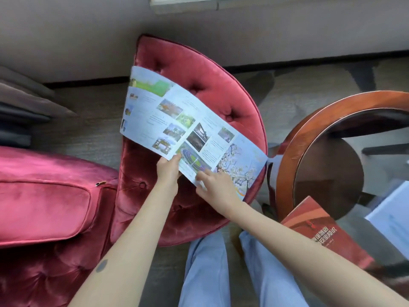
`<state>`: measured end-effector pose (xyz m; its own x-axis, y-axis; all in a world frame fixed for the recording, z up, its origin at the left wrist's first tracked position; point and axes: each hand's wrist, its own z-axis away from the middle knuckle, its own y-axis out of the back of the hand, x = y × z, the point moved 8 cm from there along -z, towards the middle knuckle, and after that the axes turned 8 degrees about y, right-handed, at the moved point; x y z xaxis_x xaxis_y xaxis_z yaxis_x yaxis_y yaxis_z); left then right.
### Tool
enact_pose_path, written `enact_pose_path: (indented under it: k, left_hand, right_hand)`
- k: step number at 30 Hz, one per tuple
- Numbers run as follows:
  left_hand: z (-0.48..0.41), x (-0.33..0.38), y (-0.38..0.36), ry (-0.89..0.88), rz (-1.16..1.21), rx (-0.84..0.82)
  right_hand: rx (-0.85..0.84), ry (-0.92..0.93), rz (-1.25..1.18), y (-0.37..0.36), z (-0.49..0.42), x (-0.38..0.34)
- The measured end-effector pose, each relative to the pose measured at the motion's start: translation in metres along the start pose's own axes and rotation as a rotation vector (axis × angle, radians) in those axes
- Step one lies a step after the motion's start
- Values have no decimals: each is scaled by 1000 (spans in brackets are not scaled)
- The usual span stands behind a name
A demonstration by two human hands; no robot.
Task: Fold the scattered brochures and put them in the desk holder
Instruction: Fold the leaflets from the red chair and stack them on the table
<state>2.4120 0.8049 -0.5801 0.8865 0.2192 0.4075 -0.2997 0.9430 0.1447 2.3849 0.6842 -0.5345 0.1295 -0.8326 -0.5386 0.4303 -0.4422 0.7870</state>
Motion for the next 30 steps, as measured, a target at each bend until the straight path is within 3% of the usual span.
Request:
enact_pose_path:
  k: [2, 6, 8, 10, 13, 16, 20, 24, 26, 30]
  left_hand:
    - [0, 1, 3, -19, 19, -4]
    - [5, -16, 9, 107, 170, -147]
    - [11, -30, 17, 199, 263, -192]
    - [16, -40, 27, 246, 294, -217]
    - [21, -48, 41, 308, 334, -242]
    - [28, -47, 46, 336, 309, -262]
    - [28, -44, 52, 284, 195, -170]
    - [27, -40, 72, 102, -212, 167]
    - [35, -41, 58, 96, -309, 111]
    - [55, -65, 13, 289, -476, -220]
  right_hand:
    - [-105, 27, -130, -9, 8, 11]
    - [167, -161, -329, 31, 3, 69]
    - [169, -302, -386, 45, -4, 107]
    - [62, -374, -464, 49, -7, 134]
    - [-169, -341, -530, 38, -2, 145]
    - [-333, -310, -888, 29, 9, 128]
    - [-219, -222, -1053, 49, 15, 110]
    - [-74, -190, -1055, 76, 24, 103]
    - [0, -155, -1034, 92, 27, 100]
    - [107, -116, -993, 126, 34, 105]
